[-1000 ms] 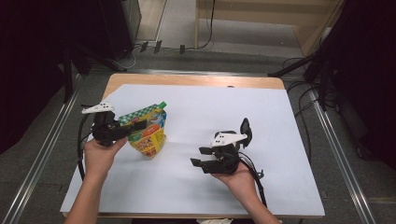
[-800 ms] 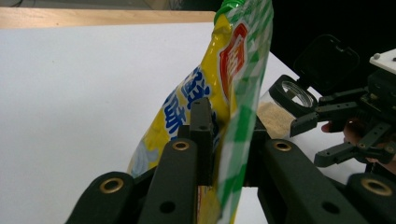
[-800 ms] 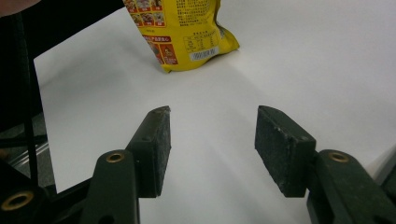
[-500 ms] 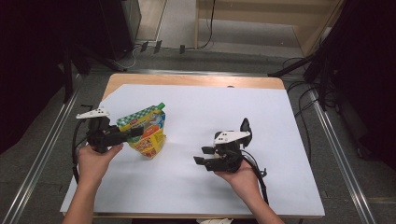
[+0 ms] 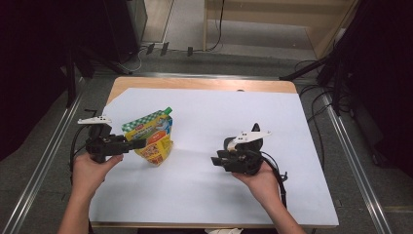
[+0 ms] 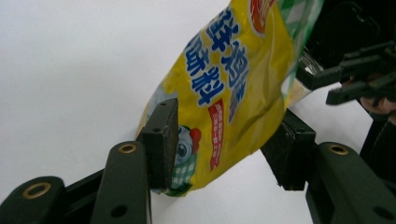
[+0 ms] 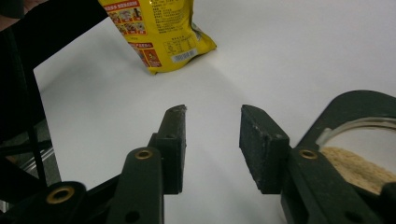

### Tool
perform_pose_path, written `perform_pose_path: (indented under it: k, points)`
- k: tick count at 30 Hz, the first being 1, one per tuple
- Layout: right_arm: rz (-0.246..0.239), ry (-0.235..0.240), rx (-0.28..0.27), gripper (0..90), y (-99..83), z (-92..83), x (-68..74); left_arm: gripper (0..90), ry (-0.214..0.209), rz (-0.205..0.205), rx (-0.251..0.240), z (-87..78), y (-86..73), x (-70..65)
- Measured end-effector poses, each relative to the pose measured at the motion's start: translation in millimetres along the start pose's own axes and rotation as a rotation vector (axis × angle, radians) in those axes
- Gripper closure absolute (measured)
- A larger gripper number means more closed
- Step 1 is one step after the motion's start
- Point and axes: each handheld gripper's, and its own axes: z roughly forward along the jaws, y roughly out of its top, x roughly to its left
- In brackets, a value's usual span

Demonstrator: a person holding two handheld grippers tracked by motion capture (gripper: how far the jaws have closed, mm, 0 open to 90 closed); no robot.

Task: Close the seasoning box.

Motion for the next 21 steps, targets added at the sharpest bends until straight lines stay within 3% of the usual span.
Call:
perform_pose_path:
  k: [11,21]
  points:
    - [0.006,0.009,0.015,89.8,5.7,-17.8,-6.9,43.9,0.020,-0.004,0.044,0.4,-0.8,2.8]
    - [0.021,-0.006,0.008,90.0,13.4,-37.1,-17.1,43.5,0.026,-0.012,0.037,-3.0,-2.3,6.5]
